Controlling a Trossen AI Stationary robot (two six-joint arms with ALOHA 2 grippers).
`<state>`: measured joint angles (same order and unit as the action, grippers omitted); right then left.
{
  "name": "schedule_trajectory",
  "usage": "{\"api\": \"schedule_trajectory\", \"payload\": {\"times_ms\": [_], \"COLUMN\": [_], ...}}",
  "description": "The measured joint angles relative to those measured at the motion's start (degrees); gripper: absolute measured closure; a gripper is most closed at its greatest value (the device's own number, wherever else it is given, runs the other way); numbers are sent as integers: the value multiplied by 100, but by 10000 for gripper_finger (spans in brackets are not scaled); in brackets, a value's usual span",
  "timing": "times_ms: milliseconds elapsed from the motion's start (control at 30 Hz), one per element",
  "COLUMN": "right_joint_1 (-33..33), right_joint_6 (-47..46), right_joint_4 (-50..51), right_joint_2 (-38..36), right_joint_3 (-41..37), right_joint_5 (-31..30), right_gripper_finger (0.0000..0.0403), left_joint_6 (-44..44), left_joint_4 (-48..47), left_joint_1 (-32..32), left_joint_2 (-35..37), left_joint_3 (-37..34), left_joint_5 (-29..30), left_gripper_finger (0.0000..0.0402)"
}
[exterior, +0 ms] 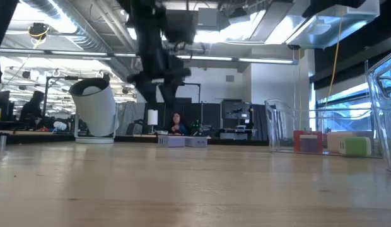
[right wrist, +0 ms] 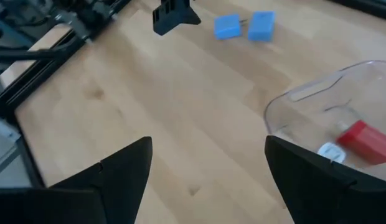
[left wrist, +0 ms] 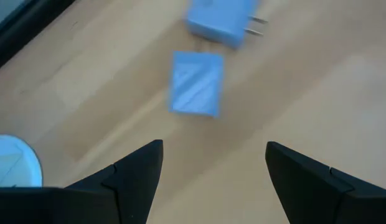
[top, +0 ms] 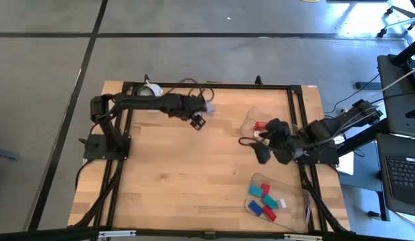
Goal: Pick & Place Office items
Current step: Put the left blue charger adapter into the top transparent bin
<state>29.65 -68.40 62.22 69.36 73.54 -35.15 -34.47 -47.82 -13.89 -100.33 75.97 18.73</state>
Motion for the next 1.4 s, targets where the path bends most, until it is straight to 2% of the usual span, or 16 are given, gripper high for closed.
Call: {"api": "schedule_trajectory", "payload": {"times_ms": [233, 600, 933, 1133, 1267, 1400], "right_joint_1": [-504, -936, -1507, -1790, -1901, -1993], "right_joint_6": [32, 497, 1259, 1532, 1695, 1704], "right_joint_4": [-2, -7, -19, -22, -28, -42], "right_joint_2": [61, 63, 66, 66, 66, 66], "right_joint_3": [0, 0, 0, 0, 0, 0], "right_joint_5": [-1, 70, 474, 857, 908, 907], "right_gripper_finger": [88, 88, 88, 88, 88, 88], "left_joint_6": [685, 1217, 1219, 1274, 1291, 1295], "left_joint_4": [1337, 2671, 2793, 2958, 2938, 2905], "left_joint_1": [-772, -949, -953, -959, -953, -960], "left_joint_2": [6, -90, -807, -1118, -1147, -1141], "left_joint_3": [-600, -1088, -1097, -1085, -1078, -1076], "left_joint_5": [-589, -1140, -701, -910, -976, -1025], "left_gripper_finger": [121, 114, 90, 95, 111, 154]}}
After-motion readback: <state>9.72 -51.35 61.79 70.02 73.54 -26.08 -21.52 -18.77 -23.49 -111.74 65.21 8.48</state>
